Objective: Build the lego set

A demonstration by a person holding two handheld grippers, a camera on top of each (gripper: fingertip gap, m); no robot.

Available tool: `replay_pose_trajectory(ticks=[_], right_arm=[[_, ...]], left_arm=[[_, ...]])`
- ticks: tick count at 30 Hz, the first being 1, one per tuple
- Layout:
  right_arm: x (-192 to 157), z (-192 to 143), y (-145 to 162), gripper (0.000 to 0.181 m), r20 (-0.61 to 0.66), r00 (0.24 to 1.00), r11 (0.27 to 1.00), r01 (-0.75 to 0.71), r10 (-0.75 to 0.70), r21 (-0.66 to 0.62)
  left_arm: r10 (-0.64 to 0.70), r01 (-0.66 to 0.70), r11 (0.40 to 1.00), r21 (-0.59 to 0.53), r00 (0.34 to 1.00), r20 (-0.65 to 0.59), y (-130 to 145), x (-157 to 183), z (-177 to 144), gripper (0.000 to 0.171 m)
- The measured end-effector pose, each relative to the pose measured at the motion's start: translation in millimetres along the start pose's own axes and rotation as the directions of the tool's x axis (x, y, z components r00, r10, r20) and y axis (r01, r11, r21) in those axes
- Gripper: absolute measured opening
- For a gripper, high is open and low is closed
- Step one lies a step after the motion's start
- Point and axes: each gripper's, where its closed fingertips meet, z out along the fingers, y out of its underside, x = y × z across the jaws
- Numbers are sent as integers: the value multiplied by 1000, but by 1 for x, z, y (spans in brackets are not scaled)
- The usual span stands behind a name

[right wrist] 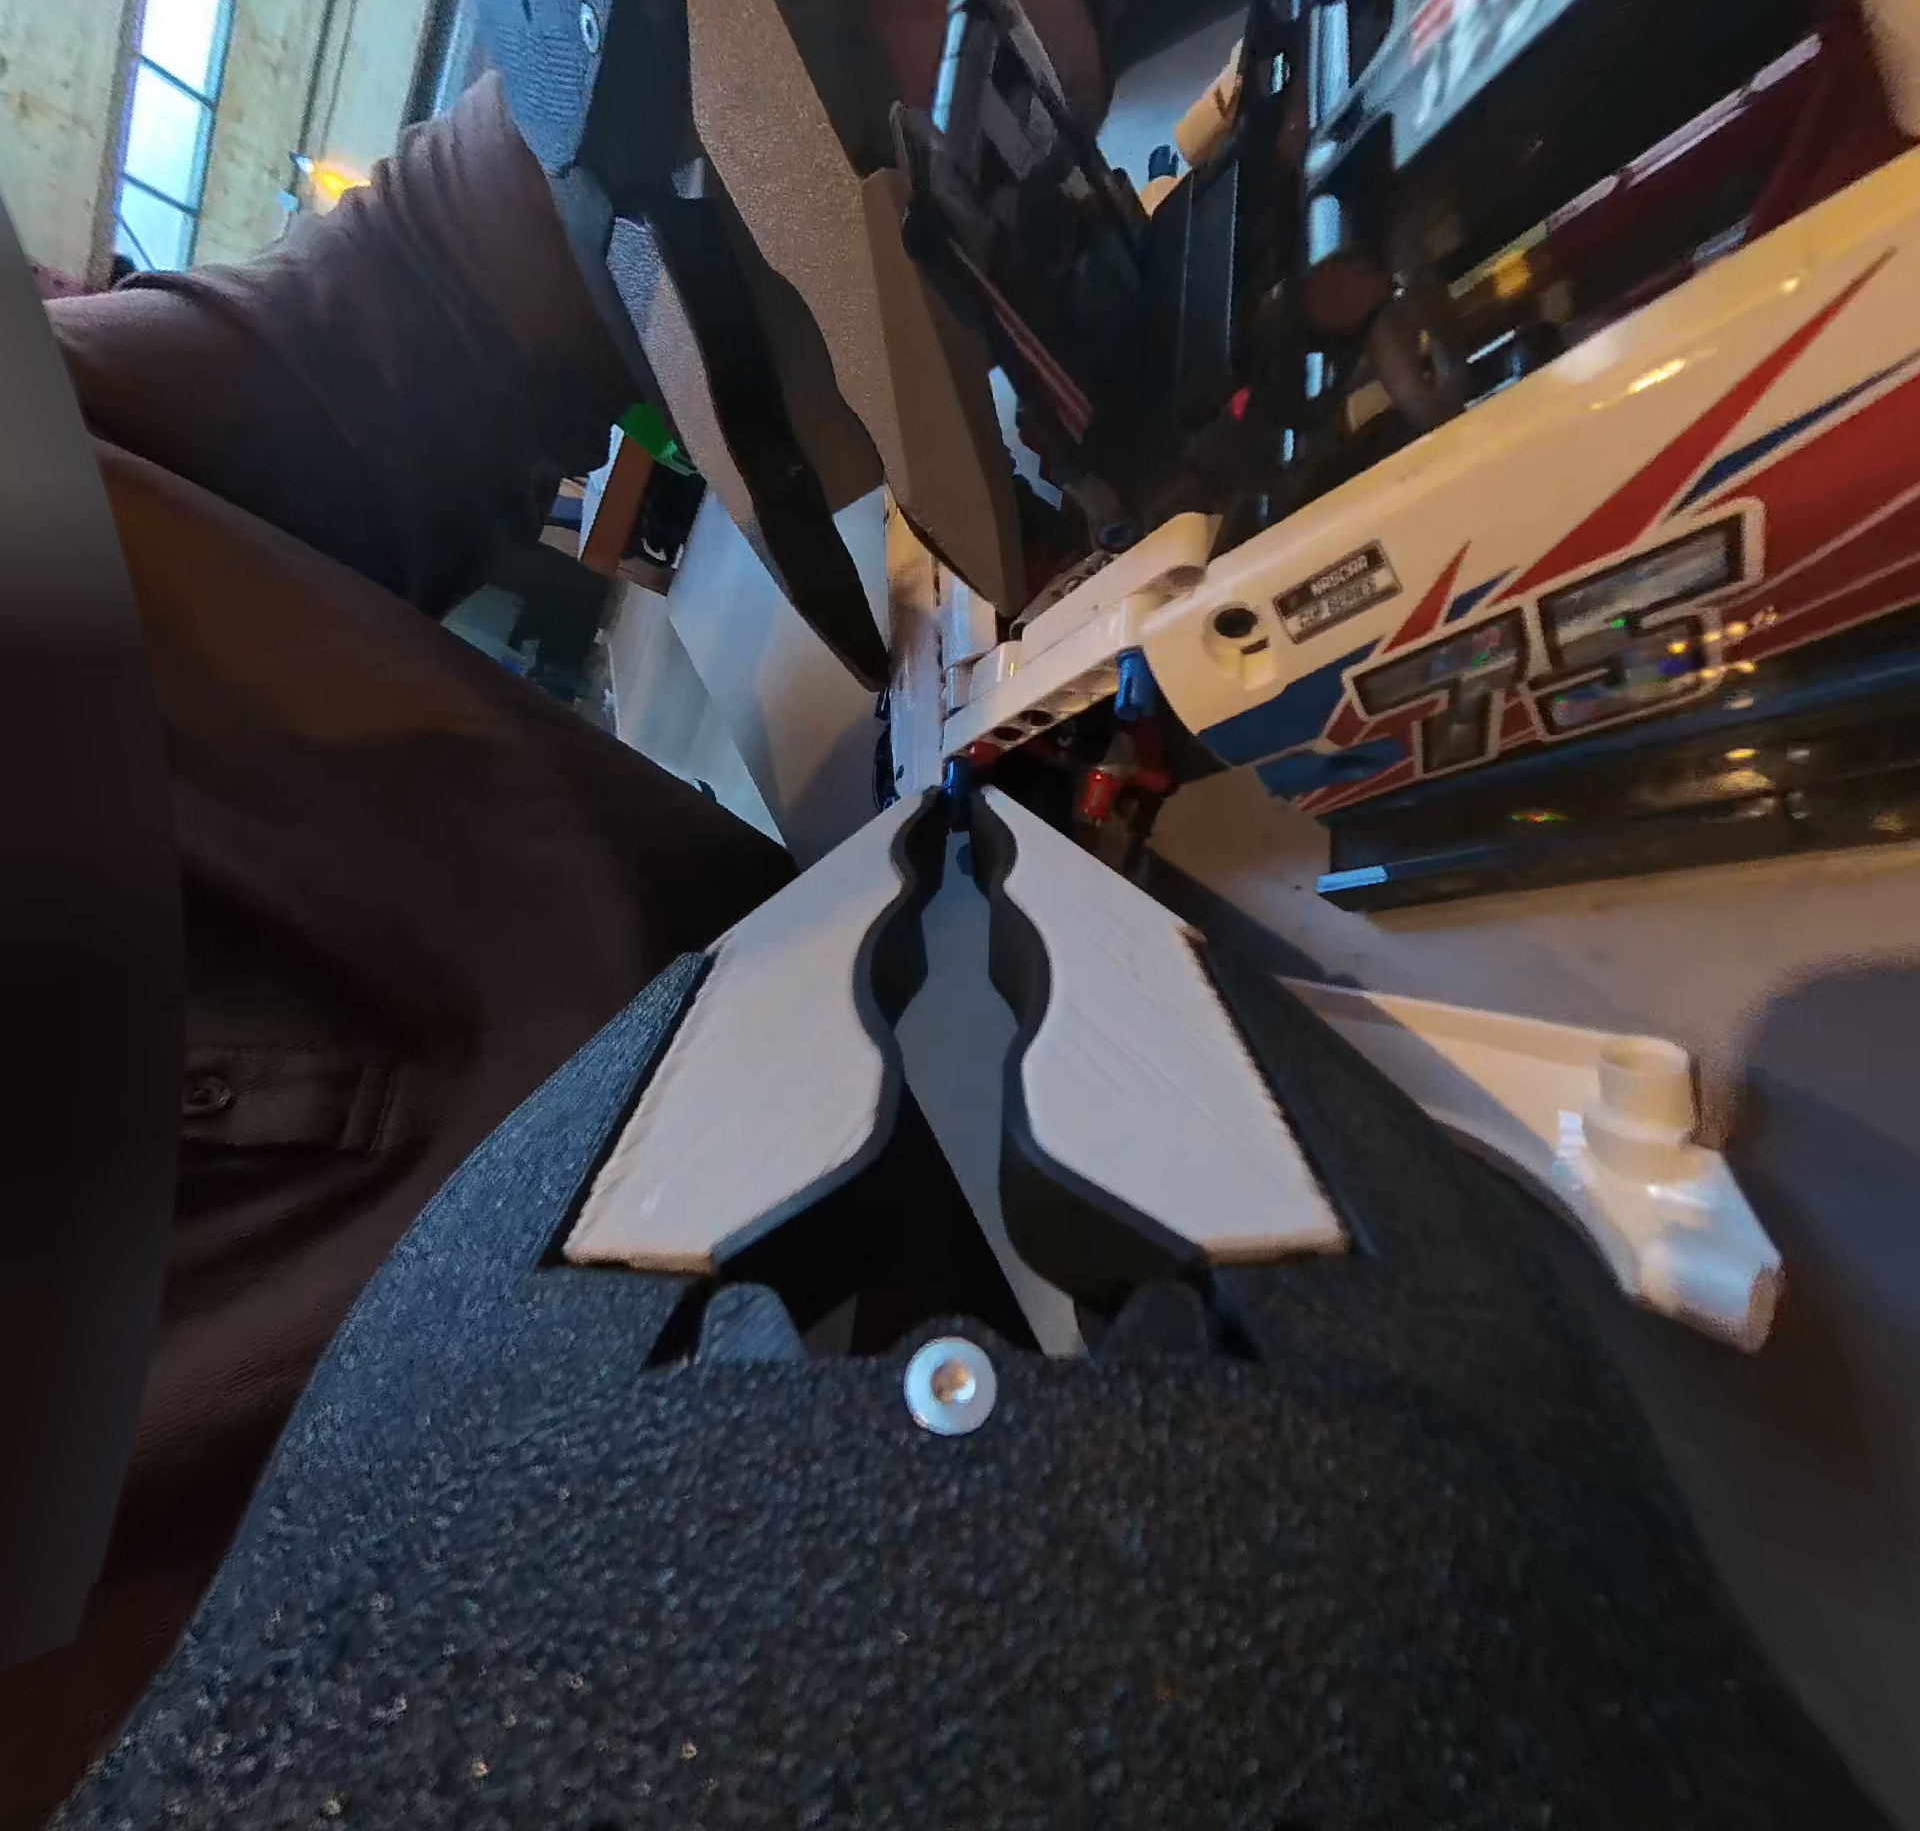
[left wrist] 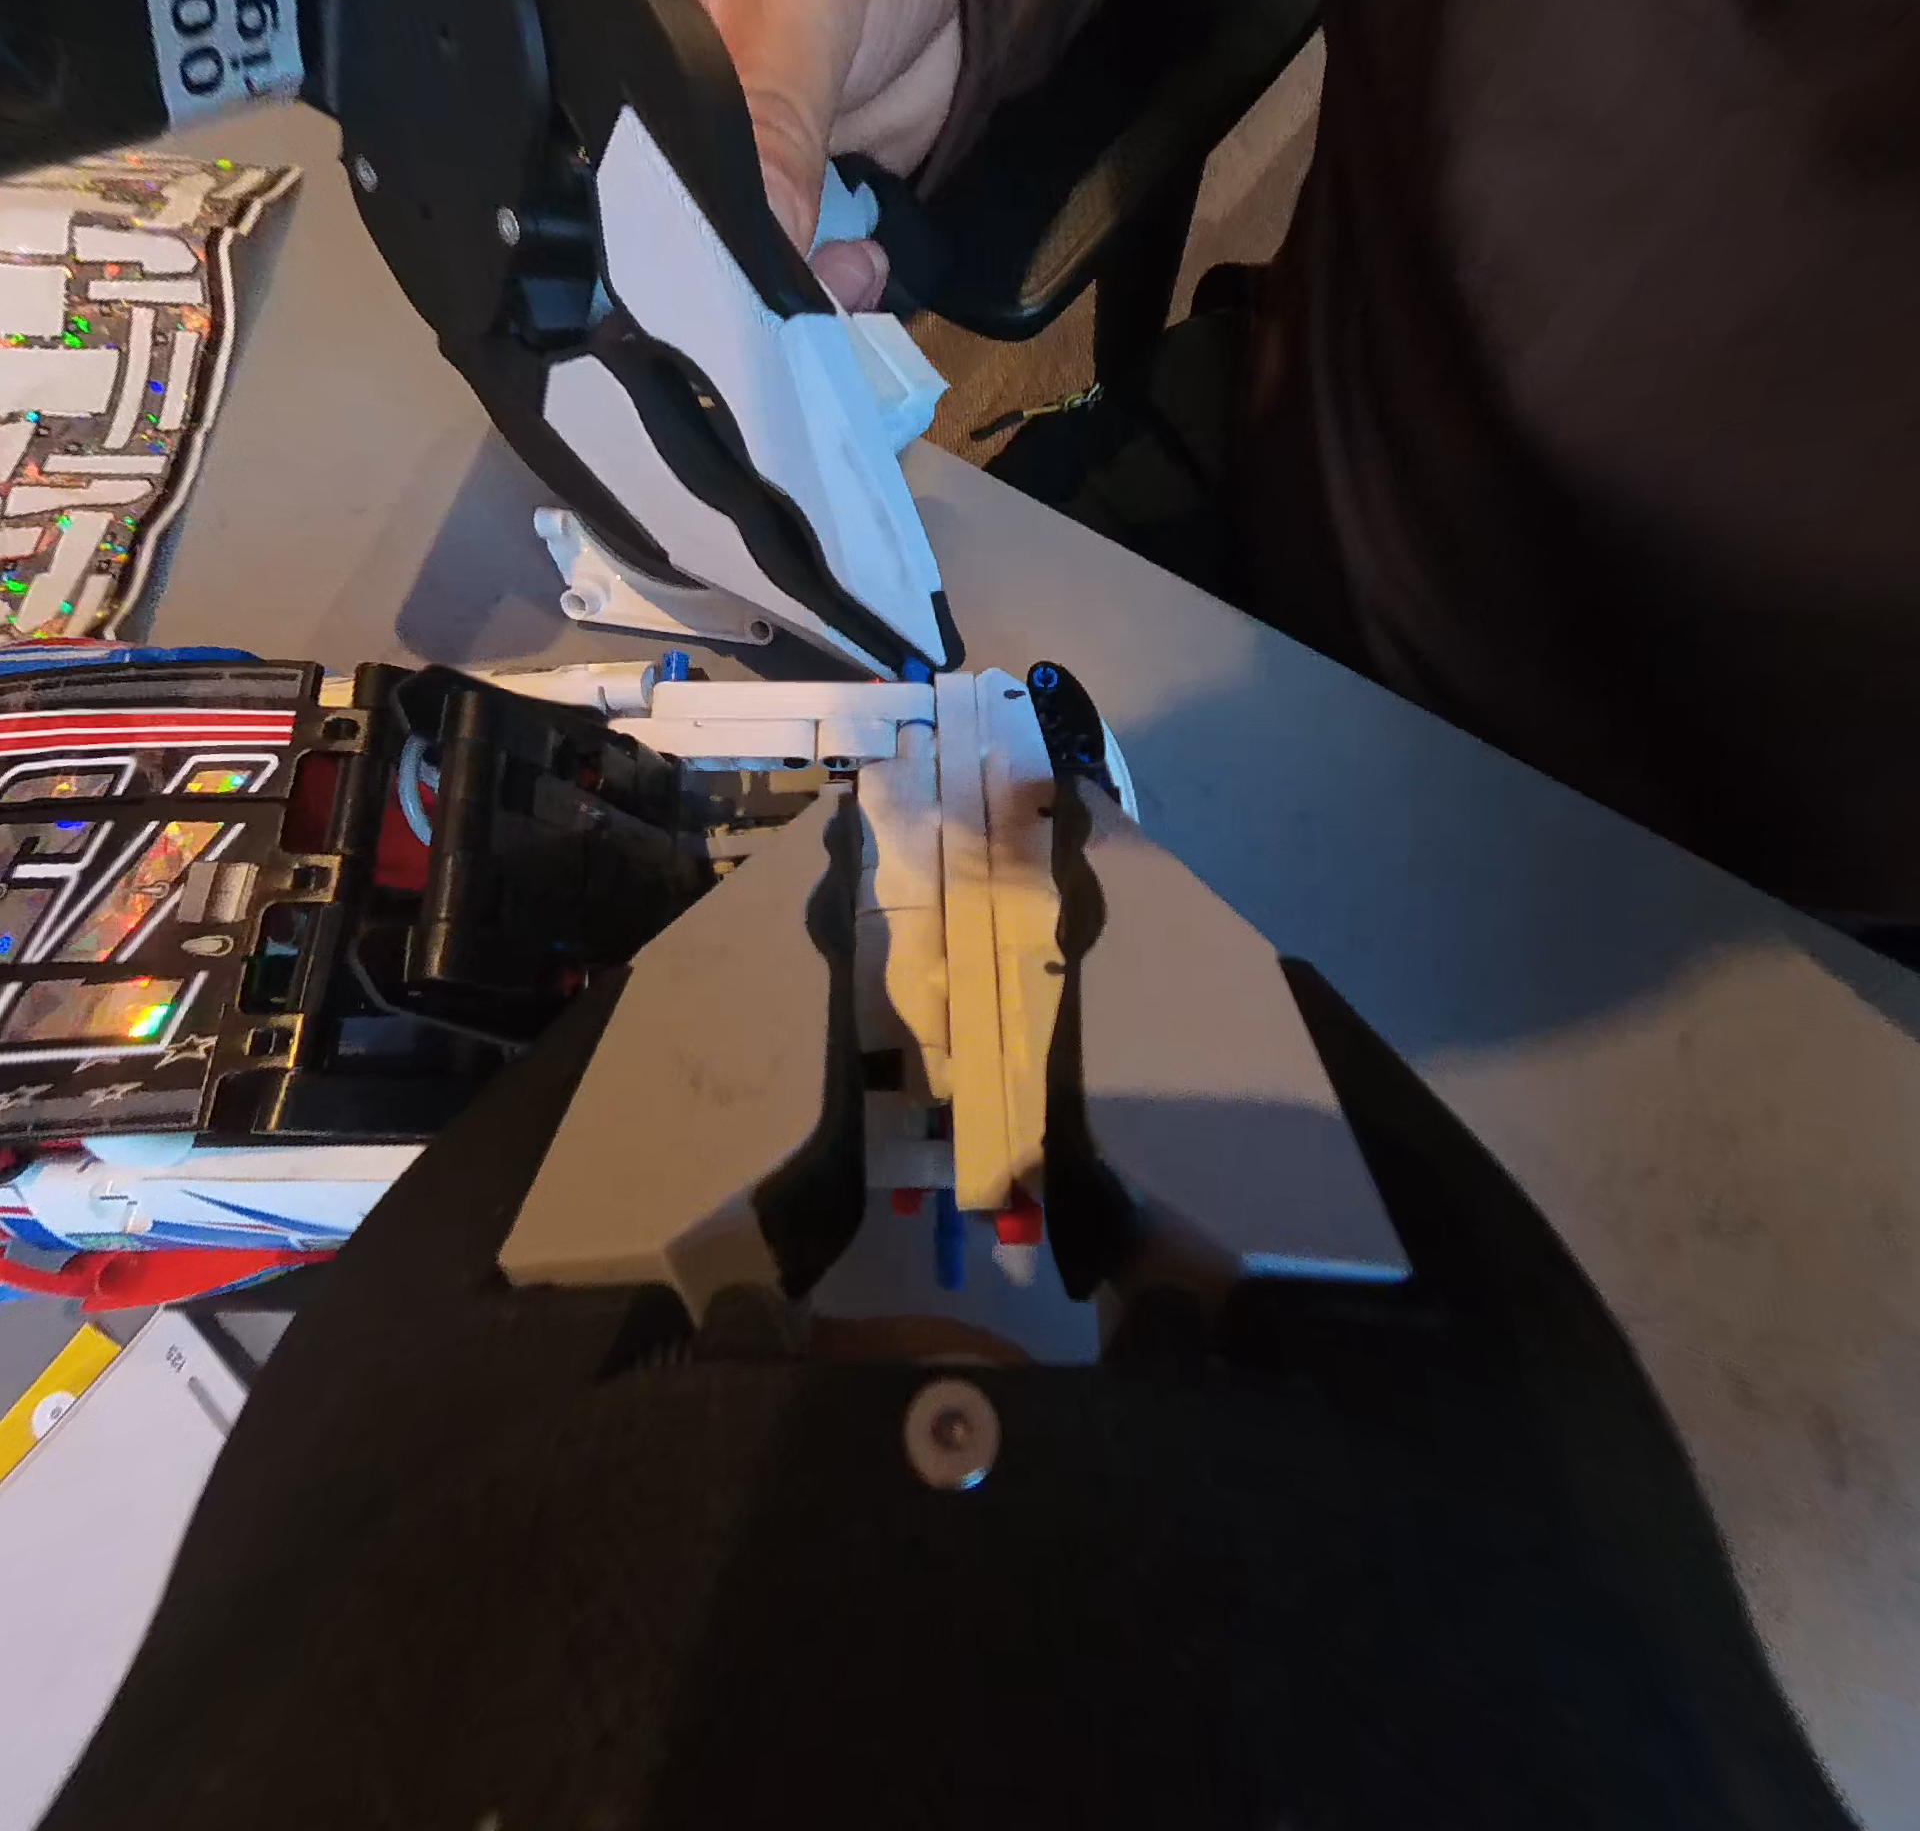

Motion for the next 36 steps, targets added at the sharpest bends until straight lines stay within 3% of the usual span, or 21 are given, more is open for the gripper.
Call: replay_pose_trajectory(ticks=[7, 18, 21, 26, 31, 36], right_arm=[[-2, 1, -3, 3, 52, 999, 999, 10, -12, 42], [1, 4, -7, 4, -16, 998, 996, 62, -62, 56], [2, 4, -7, 4, -38, 996, 996, 77, -76, 52], [1, 4, -7, 5, -25, 997, 996, 76, -74, 55], [0, 4, -9, 5, -8, 998, 996, 62, -62, 69], [0, 4, -10, 5, 2, 999, 996, 53, -53, 74]], left_arm=[[3, -6, 997, 82, 1000, 30, -3, -4, -1, 31], [-83, 81, 992, 98, 996, 20, -3, -6, -6, 29], [-108, 100, 987, 128, 992, 62, -7, -9, -16, 37], [-166, 157, 986, 60, 967, 193, 4, -19, -43, 45], [-182, 195, 978, -74, 971, 155, 29, -8, -35, 45], [-136, 145, 986, -85, 986, 101, 23, -5, -22, 40]])
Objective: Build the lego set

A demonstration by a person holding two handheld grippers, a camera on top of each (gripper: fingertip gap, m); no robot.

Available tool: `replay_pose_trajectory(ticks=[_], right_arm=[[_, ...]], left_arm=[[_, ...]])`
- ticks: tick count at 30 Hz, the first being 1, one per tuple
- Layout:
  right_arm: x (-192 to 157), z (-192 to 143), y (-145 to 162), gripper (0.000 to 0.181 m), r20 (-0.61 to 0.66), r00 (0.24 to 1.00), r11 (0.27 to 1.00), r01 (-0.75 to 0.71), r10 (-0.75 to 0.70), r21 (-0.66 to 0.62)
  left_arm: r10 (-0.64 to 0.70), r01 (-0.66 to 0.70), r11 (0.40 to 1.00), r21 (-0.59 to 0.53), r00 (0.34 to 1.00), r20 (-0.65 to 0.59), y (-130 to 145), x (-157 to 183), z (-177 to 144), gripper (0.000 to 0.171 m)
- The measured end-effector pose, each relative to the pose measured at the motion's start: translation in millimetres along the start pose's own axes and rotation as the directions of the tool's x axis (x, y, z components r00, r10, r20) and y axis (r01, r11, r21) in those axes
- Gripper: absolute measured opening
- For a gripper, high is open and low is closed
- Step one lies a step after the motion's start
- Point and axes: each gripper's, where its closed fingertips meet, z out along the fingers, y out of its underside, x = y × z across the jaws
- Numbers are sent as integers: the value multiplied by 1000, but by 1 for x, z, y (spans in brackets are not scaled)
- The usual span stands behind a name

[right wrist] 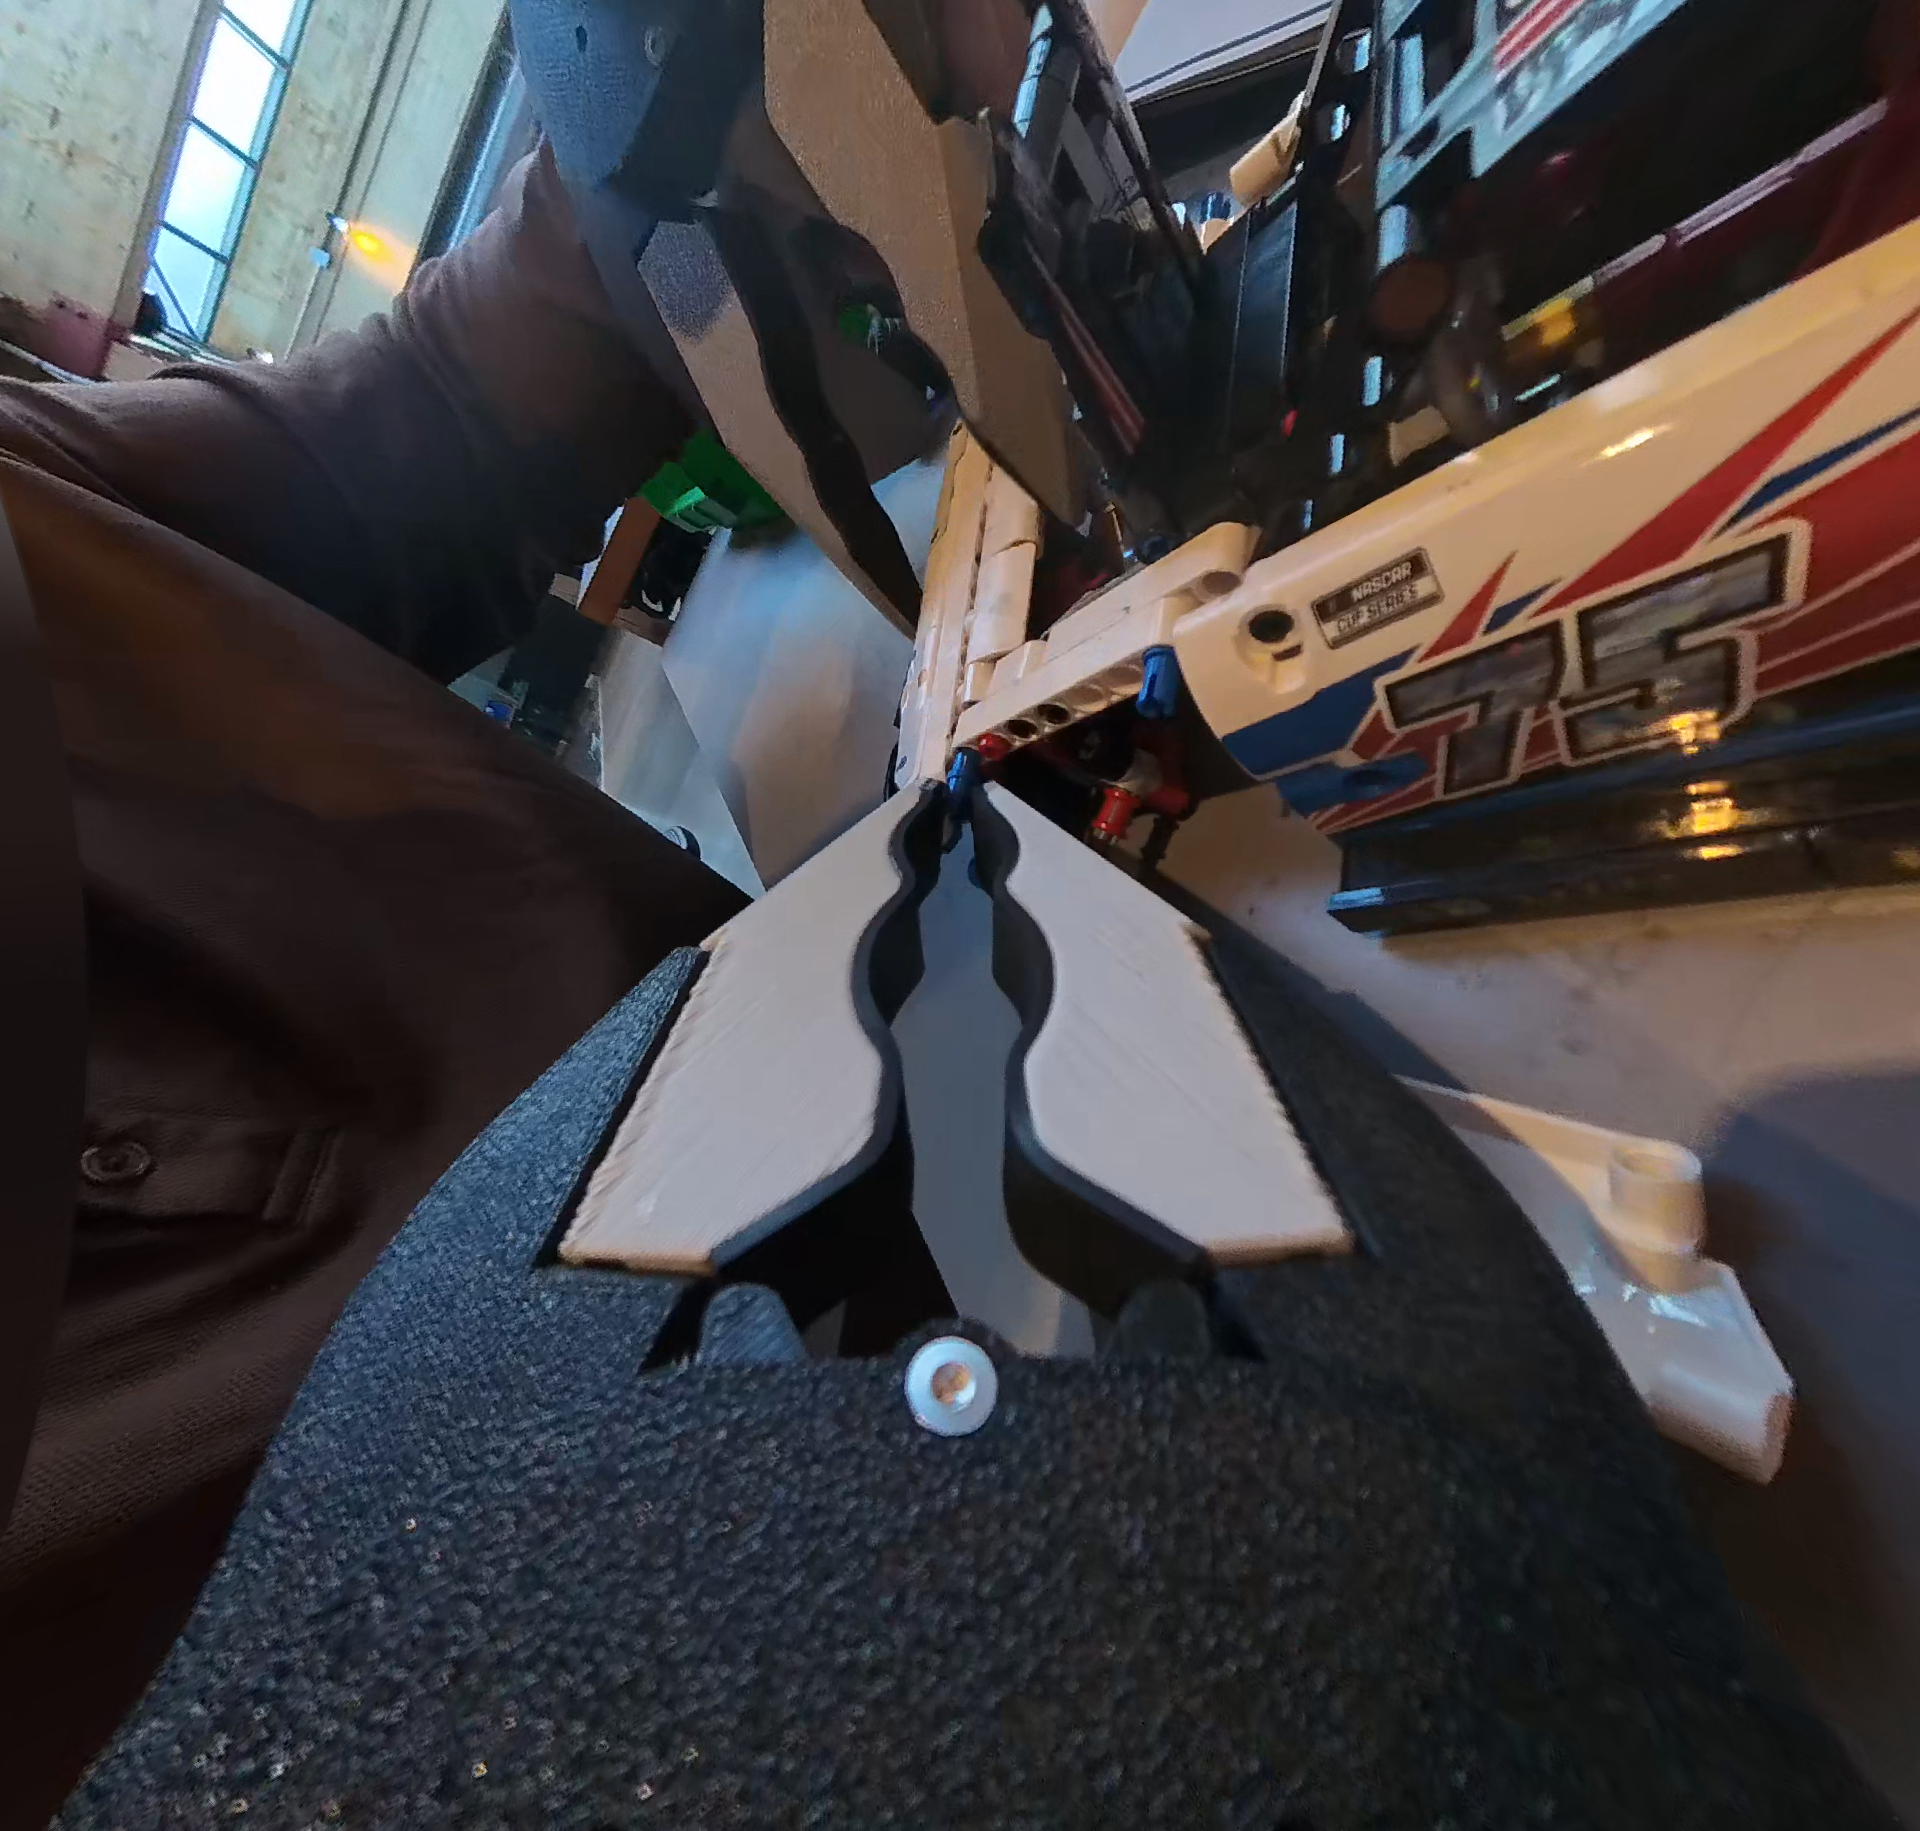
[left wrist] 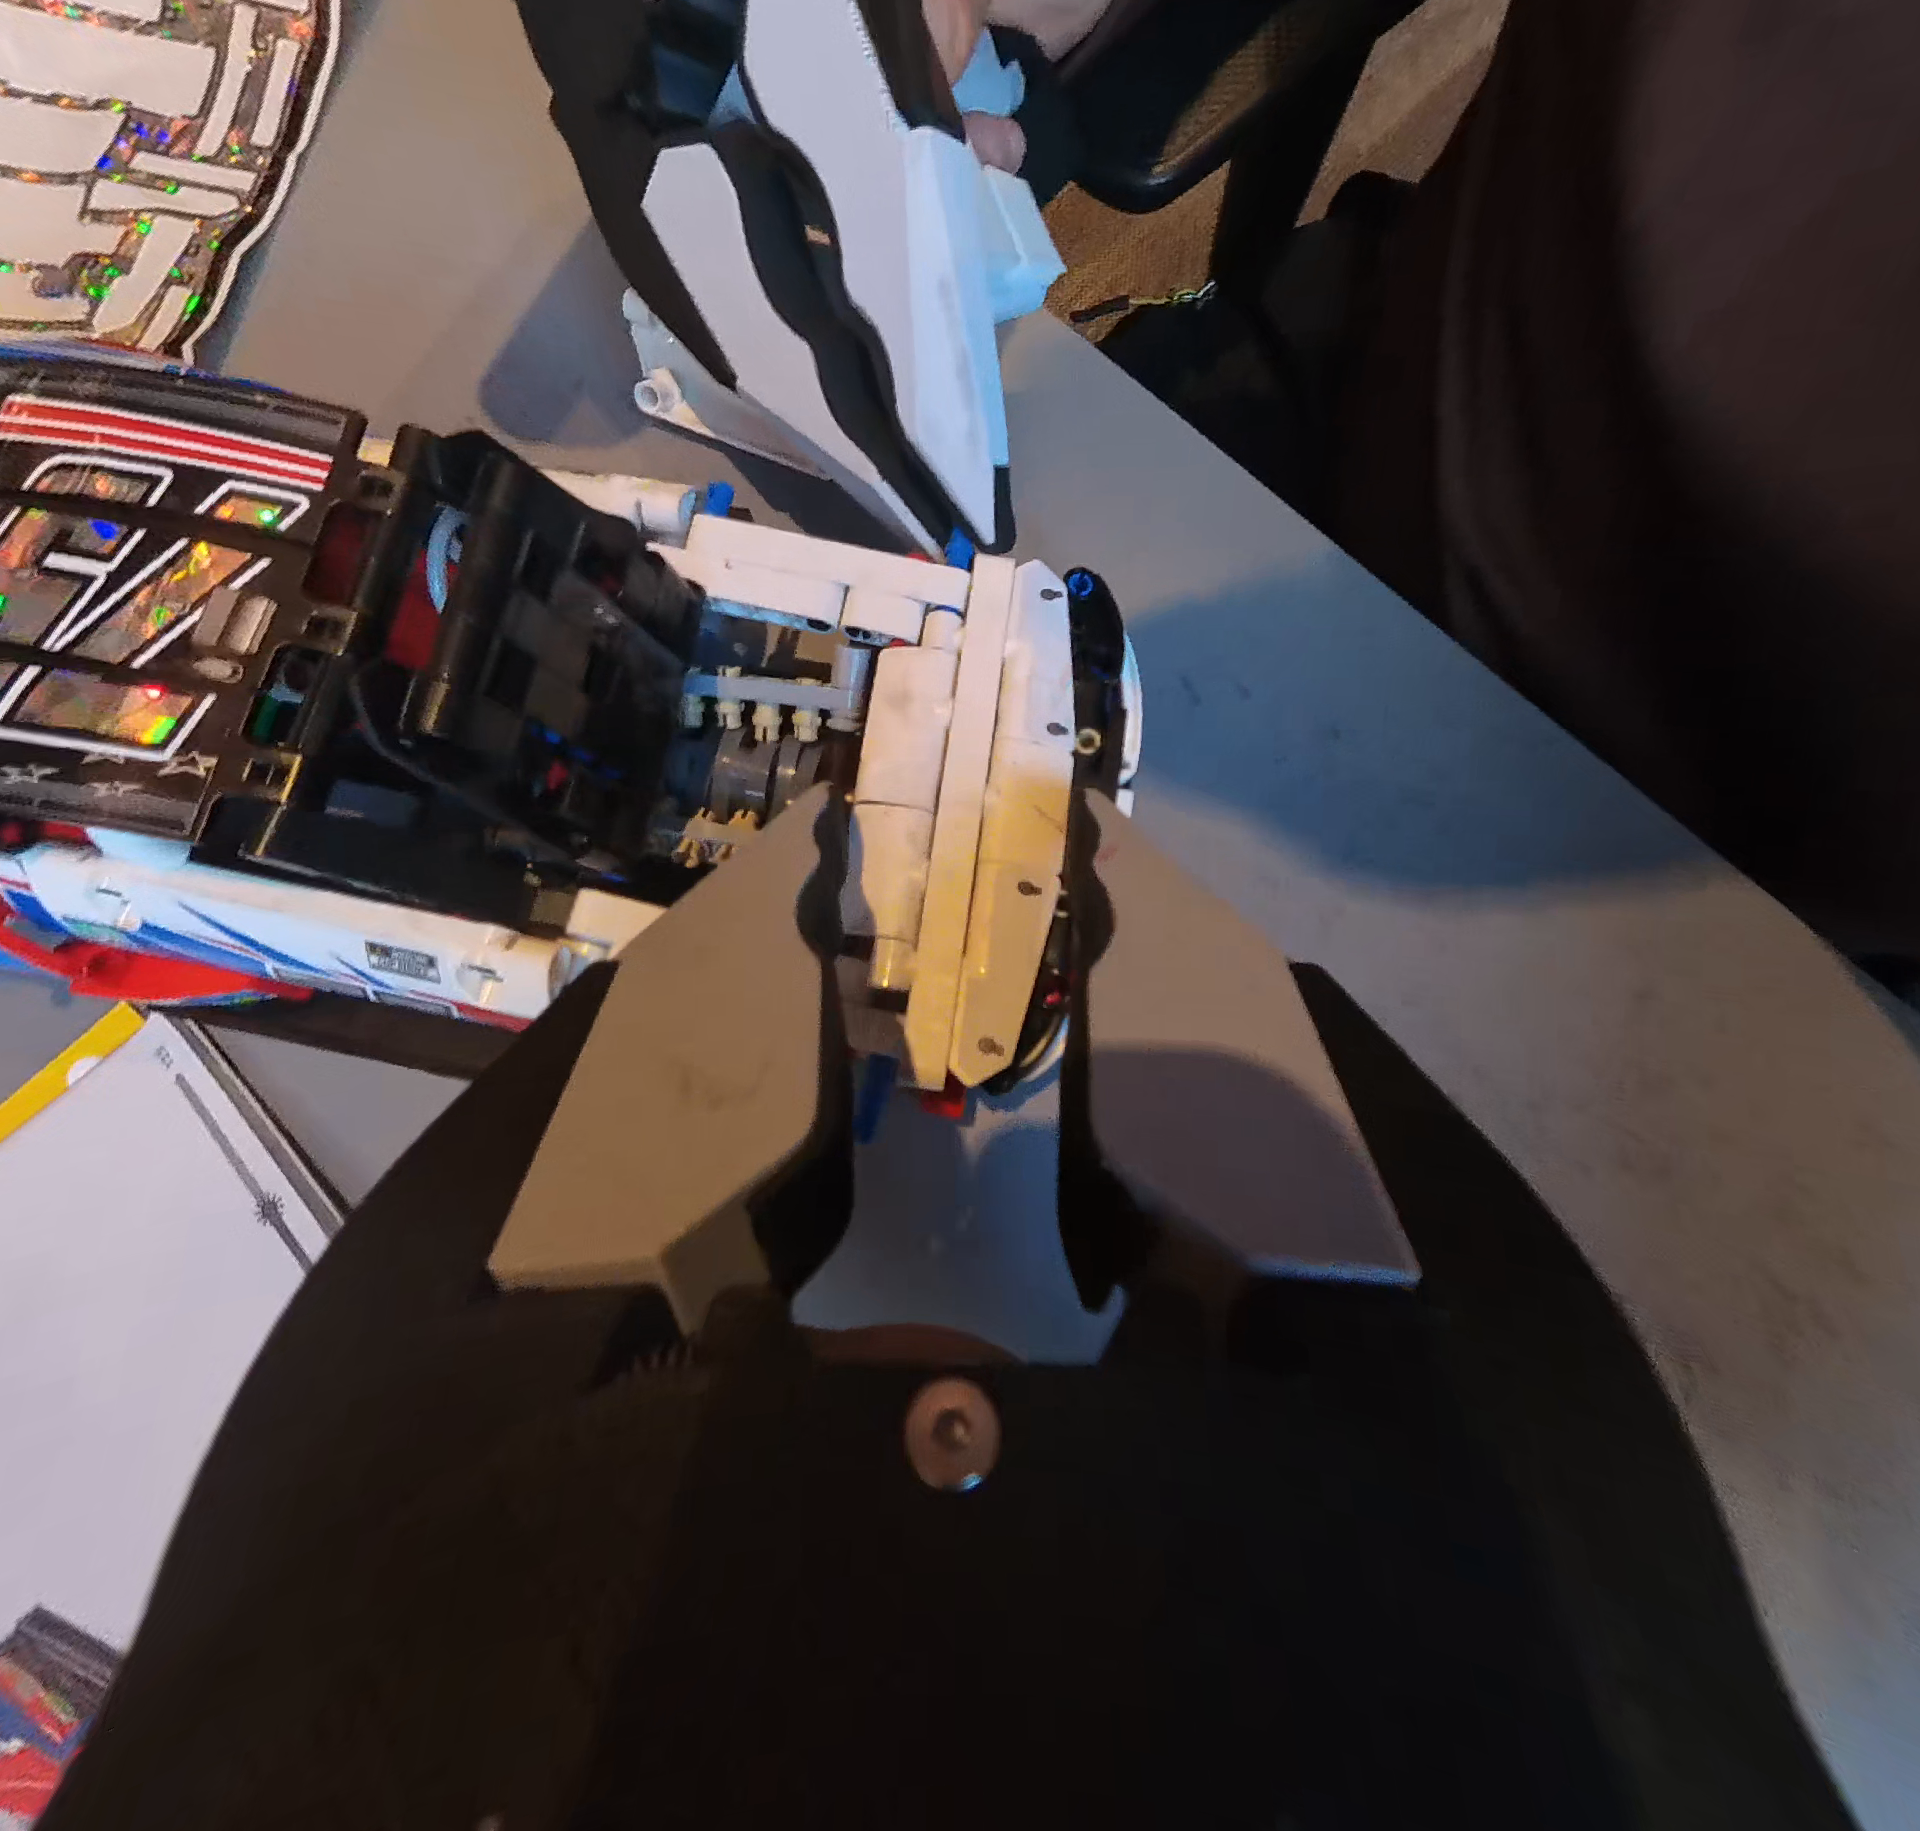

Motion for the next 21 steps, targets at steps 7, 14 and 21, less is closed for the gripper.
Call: replay_pose_trajectory(ticks=[7, 14, 21], right_arm=[[-1, 0, -1, 4, 21, 1000, 1000, -15, 15, 1], [0, -1, -2, 3, 52, 998, 999, -45, 46, -14], [1, 0, -5, 3, 100, 986, 991, -129, 131, -26]], left_arm=[[31, -25, 996, 81, 997, -64, -1, 1, 2, 38], [53, -39, 982, 186, 996, -70, -4, 1, 4, 37], [54, -43, 975, 219, 998, -44, -4, 0, 3, 36]])
